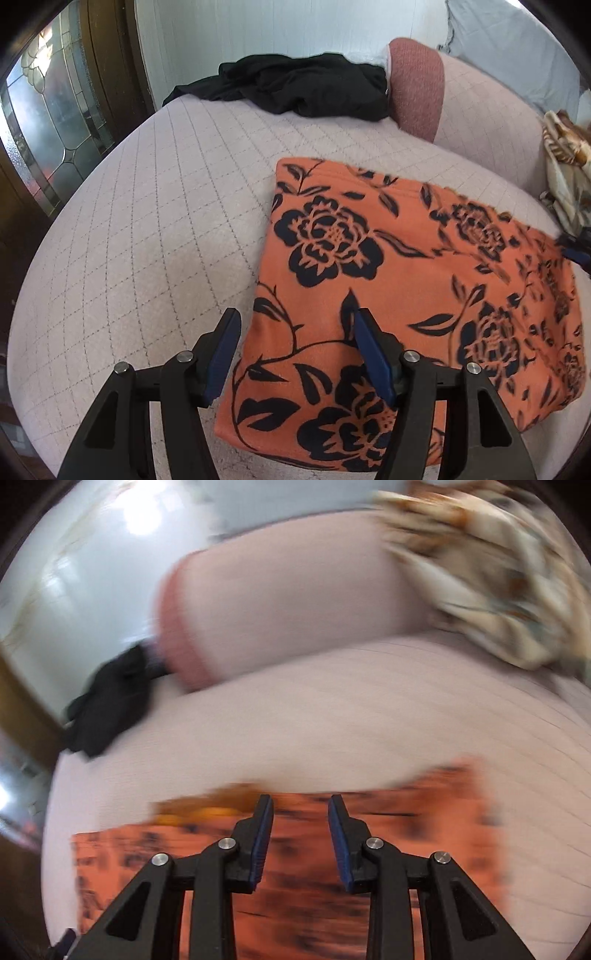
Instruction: Fold small clothes
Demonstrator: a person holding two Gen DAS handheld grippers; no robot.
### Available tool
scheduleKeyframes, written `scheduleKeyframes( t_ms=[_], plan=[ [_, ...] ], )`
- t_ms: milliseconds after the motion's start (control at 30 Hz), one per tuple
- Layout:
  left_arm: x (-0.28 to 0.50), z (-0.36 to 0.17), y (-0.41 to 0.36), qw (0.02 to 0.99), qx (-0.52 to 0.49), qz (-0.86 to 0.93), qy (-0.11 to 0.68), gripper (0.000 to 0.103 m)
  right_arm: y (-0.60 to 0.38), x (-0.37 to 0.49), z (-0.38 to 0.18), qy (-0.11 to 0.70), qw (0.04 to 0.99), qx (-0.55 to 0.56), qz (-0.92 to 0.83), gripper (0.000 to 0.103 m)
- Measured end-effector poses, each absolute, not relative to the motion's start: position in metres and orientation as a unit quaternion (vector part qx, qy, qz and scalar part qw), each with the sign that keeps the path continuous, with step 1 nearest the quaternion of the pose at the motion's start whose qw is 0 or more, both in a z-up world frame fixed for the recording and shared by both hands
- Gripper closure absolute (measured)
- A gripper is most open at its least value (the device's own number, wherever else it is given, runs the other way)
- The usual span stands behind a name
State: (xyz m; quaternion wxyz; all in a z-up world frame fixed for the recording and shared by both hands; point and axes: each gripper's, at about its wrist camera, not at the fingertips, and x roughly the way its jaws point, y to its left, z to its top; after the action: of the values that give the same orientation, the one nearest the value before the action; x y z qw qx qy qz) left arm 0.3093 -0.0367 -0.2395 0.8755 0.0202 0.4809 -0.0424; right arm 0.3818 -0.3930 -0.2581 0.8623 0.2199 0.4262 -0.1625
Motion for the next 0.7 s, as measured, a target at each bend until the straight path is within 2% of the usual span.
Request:
scheduleKeyframes(
  t_ms=[67, 133, 233, 433, 567, 700],
  plan=[
    [0.310, -0.244, -0.037, 0.873, 0.023, -0.038, 0.485, 0.035, -0.423, 0.369, -0.267, 0.440, 0.847, 0.238, -0.181, 0.070],
    [0.311, -0.247, -0.038, 0.874, 0.034, -0.031, 0.484, 0.028, -0.445, 0.367, -0.285, 0.456, 0.829, 0.248, -0.208, 0.070],
    [0.315, -0.249, -0.039, 0.875, 0.033, -0.029, 0.483, 0.027, -0.455, 0.360, -0.302, 0.439, 0.840, 0.239, -0.214, 0.069],
    [0.317, -0.234, -0.037, 0.891, 0.045, -0.009, 0.452, 0.027, -0.434, 0.379, -0.292, 0.445, 0.851, 0.144, -0.238, 0.067],
    [0.312, -0.225, -0.032, 0.898, 0.036, -0.017, 0.438, 0.027, -0.398, 0.365, -0.258, 0.388, 0.892, 0.153, -0.176, 0.067],
    [0.306, -0.234, -0.035, 0.888, 0.059, -0.014, 0.455, 0.027, -0.346, 0.369, -0.257, 0.429, 0.888, 0.123, -0.108, 0.067]
  ],
)
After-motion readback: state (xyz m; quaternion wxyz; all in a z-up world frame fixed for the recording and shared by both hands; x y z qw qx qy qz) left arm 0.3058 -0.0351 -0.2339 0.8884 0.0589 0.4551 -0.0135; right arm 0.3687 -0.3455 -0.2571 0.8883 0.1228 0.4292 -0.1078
